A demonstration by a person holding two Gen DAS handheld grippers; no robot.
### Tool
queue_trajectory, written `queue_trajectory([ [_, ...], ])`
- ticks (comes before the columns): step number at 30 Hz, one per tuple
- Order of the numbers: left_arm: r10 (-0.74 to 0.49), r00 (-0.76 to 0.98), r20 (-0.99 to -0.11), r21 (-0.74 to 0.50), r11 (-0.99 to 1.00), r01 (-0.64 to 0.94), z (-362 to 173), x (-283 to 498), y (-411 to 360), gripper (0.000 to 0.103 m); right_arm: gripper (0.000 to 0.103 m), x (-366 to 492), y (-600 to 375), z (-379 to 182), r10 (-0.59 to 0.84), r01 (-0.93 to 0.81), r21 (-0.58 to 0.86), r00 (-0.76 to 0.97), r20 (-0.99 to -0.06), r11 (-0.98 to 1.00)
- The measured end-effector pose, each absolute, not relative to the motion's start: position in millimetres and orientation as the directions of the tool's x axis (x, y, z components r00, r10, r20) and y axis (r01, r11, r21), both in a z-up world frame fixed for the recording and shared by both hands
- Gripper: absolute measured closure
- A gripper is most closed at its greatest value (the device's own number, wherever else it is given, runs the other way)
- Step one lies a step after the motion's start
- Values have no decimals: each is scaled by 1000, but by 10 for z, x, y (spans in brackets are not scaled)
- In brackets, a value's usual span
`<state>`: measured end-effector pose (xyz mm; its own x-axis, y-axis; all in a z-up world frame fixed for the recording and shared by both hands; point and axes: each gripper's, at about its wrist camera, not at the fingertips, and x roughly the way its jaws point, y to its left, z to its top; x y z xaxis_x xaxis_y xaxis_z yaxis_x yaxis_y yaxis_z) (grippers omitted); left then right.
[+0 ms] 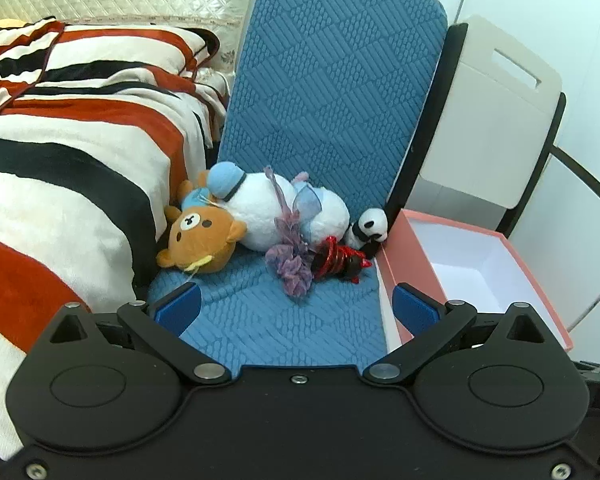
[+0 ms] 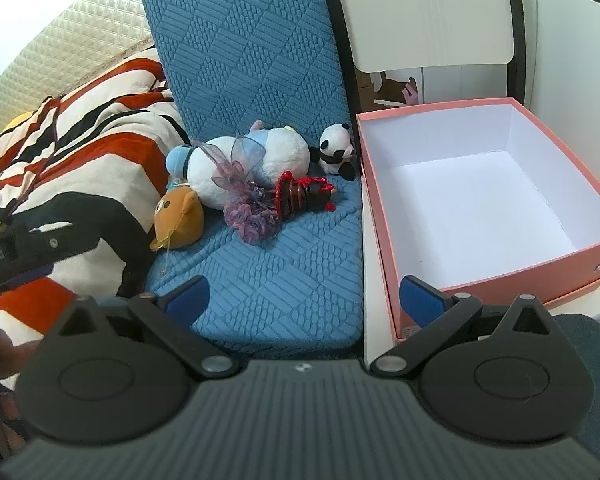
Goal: Organize objects
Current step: 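Move the right gripper toward the red-and-black toy figure on the seat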
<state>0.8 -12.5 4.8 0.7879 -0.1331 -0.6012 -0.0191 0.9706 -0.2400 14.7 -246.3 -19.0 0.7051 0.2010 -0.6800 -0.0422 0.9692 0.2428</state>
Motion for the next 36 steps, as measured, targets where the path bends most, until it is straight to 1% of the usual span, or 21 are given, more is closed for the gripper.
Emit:
queue_trajectory([
  [5, -124, 792, -598, -212, 977, -8, 59, 3, -168, 1, 0, 146, -2456, -194, 200, -42, 242, 706, -680, 969],
  [17, -124, 783, -610, -207, 978, -6, 44, 12, -189, 1, 0, 157, -2467, -213, 205, -41, 249, 703, -681, 968],
  [22, -115, 794, -597, -166, 986, 18, 43, 13, -253, 1, 0, 181, -2465, -241, 208, -46, 250, 707, -676, 967],
  [24, -119, 785, -608, -170, 985, 17, 27, 34, -274, 1, 0, 198, -2458, -260, 207, -49, 246, 708, -675, 968],
  [26, -116, 792, -599, -164, 986, 21, 9, 45, -301, 1, 0, 213, -2459, -275, 187, -35, 232, 711, -678, 972],
  [28, -105, 798, -594, -159, 987, 11, -16, 65, -314, 1, 0, 228, -2465, -284, 200, -45, 241, 714, -670, 969],
  [31, -135, 789, -599, -193, 981, 21, -77, 110, -299, 1, 0, 270, -2488, -320, 217, -49, 261, 714, -666, 964],
  [36, -99, 788, -608, -169, 986, -6, -191, 204, -292, 1, 0, 346, -2487, -403, 215, -55, 255, 722, -658, 965],
])
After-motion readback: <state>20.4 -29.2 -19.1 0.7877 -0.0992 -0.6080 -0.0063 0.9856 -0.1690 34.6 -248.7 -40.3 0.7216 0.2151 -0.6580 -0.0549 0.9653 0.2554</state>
